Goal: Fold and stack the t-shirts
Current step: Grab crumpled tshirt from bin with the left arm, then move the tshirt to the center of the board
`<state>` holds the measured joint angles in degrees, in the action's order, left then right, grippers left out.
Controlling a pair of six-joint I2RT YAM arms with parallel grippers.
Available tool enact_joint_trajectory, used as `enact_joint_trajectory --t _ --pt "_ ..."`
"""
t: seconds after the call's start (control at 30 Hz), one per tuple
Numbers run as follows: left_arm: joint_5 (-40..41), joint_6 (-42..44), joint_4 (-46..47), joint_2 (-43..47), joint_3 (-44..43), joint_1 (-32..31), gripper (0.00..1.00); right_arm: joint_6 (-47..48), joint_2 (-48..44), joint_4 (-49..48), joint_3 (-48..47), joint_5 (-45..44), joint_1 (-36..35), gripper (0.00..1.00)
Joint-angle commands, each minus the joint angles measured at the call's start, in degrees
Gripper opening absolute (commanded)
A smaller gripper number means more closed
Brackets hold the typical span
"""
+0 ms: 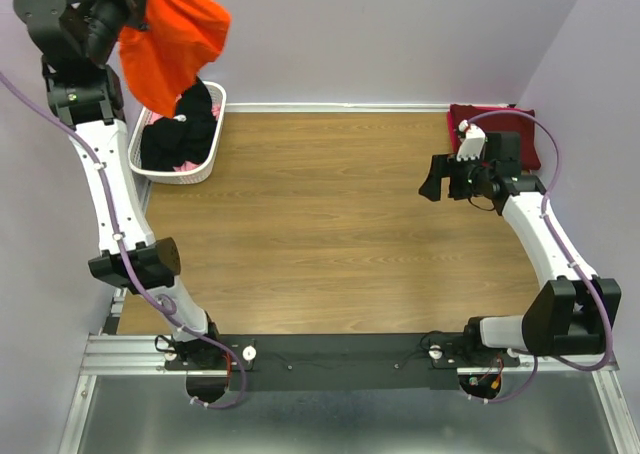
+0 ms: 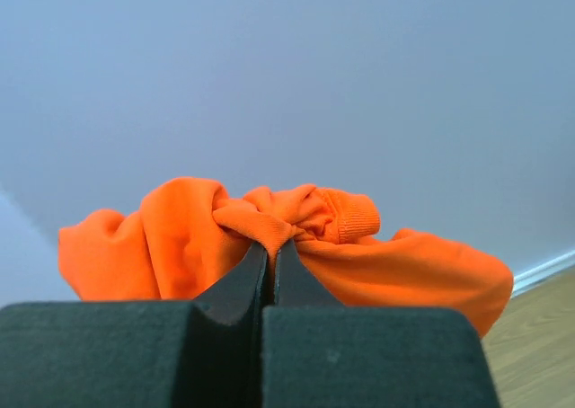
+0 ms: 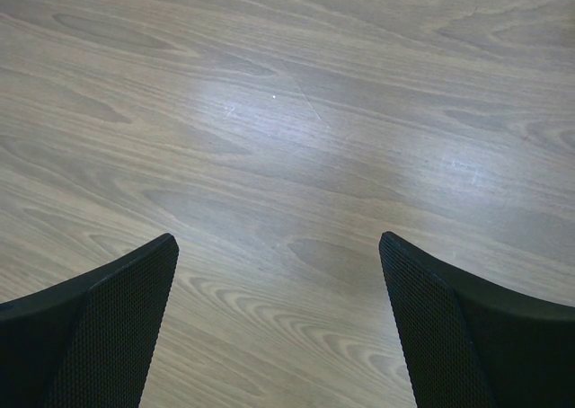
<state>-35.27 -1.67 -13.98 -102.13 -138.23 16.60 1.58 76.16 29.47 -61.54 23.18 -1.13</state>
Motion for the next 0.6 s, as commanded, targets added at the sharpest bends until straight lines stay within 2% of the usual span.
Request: enact_joint_trajectory --t 0.0,0.07,0.23,0.27,0.3,0.33,0.37,0.5,0.57 --pt "-3.84 -3.43 2.73 2.98 2.61 -5.95 0.00 0.17 -2.16 0.32 0.54 -1.12 -0.10 1.00" --pt "-4.46 -3.34 2.64 4.47 4.98 -8.32 0.00 0.09 -2.33 0.41 0.63 -1.38 -0.19 1.00" --pt "-8.67 -5.17 3.69 9.84 19.21 -14.66 0.00 -0.88 -2.25 0.32 0.54 -4.01 -0.19 1.00" --pt "-11.55 -6.05 4.13 10.54 23.75 -14.84 0.19 -1.06 -2.07 0.41 0.19 -5.15 -0.19 1.00" --pt "-13.06 -6.67 4.13 10.89 26.06 -14.67 0.47 -0.97 -1.98 0.41 0.10 -5.16 -0.11 1.00" --pt "-13.77 -7.63 3.79 11.16 28.26 -14.49 0.85 -0.71 -1.98 0.58 -0.07 -5.07 -0.19 1.00" --pt "-13.52 -7.99 3.70 12.20 32.89 -14.14 0.98 0.25 -2.42 0.93 0.01 -4.38 -0.11 1.00" --pt "-10.80 -6.34 3.09 14.93 42.32 -11.68 0.98 2.28 -3.65 1.37 0.89 -2.53 -0.11 1.00" --pt "-5.55 -3.70 -1.98 14.94 43.66 -11.41 0.98 2.72 -3.48 1.64 1.07 -2.17 -0.19 1.00"
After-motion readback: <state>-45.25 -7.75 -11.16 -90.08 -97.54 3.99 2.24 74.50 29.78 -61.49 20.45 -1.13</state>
